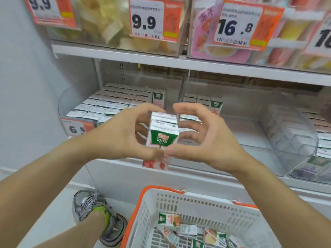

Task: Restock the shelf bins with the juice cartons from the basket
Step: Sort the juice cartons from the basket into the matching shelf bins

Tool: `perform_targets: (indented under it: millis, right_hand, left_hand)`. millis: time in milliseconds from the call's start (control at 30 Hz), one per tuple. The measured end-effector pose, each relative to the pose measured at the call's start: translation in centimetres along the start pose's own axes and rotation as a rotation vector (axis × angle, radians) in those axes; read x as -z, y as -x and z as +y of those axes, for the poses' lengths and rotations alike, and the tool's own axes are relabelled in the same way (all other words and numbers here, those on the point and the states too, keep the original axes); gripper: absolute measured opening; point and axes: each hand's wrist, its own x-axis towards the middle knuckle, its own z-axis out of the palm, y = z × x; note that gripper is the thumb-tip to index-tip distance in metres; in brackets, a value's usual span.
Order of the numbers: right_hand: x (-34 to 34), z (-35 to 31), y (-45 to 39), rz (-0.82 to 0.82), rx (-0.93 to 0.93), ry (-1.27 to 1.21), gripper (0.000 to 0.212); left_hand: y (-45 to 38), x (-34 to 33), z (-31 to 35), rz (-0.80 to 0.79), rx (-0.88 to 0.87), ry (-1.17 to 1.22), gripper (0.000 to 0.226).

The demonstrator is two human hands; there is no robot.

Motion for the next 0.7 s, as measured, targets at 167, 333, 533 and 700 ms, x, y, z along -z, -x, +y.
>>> perform_targets:
  millis: [167, 333, 533, 700]
  right_hand:
    - [1.4, 1.1, -1.5, 0.214, 0.0, 0.28, 0.032]
    - [1.6, 3.7, -1.7, 0.177, 0.045, 0.649, 0.029]
    - [2.2, 5.9, -1.7, 0.247, 0.084, 0.717, 0.023]
    - [3.1, 6.9, -1.2, 0.33, 0.1, 0.74, 0.023]
  left_hand:
    - [-3.0, 2.9, -2.2, 0.23, -0.007, 0.028, 0.069]
    - [-9.5, 4.0, -5.1, 0.313, 0.052, 0.017, 0.075]
    - [-17.1, 3.9, -9.7, 0.181, 0.148, -0.192, 0.09]
    - [-20.1, 2.3, -11.0, 0.111, 0.225, -0.322, 0.092]
